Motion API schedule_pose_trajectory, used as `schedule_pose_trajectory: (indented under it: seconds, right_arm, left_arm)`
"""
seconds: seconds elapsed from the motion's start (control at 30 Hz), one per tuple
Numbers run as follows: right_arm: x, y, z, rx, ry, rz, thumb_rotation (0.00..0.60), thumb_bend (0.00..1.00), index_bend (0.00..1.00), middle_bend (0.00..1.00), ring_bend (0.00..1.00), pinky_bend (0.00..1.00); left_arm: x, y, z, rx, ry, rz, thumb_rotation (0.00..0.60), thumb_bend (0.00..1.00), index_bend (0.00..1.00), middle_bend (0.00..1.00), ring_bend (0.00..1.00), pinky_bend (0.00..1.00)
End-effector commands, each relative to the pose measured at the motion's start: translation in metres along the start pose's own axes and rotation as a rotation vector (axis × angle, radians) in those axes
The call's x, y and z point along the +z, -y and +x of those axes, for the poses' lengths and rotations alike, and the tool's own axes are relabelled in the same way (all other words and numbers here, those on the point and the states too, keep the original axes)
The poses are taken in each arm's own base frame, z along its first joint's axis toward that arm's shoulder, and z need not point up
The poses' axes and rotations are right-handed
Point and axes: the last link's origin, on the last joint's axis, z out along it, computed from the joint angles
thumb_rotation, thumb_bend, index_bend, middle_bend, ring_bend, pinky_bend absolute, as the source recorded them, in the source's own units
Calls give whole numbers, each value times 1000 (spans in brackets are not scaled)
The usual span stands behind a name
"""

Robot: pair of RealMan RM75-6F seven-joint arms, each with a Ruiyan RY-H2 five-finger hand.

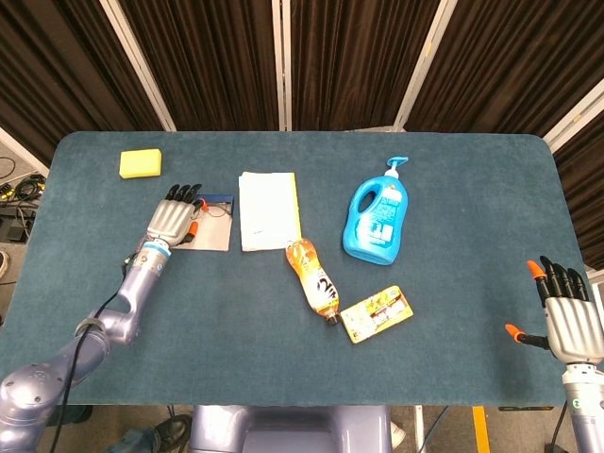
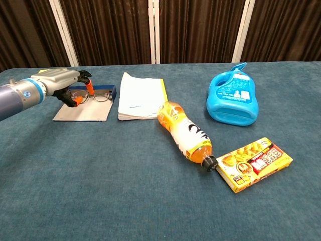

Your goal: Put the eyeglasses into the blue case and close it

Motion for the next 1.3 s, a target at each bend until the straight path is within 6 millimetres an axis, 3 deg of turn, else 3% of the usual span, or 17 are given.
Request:
schedule_pose_trajectory:
  seconds: [0.03,0.13,0.33,0.53,0.7,1.3]
  right_arm:
    - [-1,1,1,3,-2,6,600,0,0,0,0,0]
    - [-2,3,2,9,-6,15,600,0,0,0,0,0]
    - [-3,6,4,19,-10,30,600,0,0,0,0,0]
    - [-3,7,4,22,-8,36,600,0,0,0,0,0]
    - [-2,6,3,22,-3,32,600,0,0,0,0,0]
    - [-1,0,2,18,1,10,600,0,0,0,0,0]
  left_arm:
    - [-20,11,2,-20,-11,-28,600,385,309,0,0,0]
    - [-32,16,2,-41,-10,-22,600,218,316,0,0,0]
    - [-44,21,-3,-116,17,13,600,165,324,0,0,0]
    - [-44,21,-7,-159,30,36,600,170,331,0,0,0]
    - [-34,12,-11,-172,29,43,600,217,332,0,0,0]
    - [-12,-7,-24,-165,45,47,600,221,333,0,0,0]
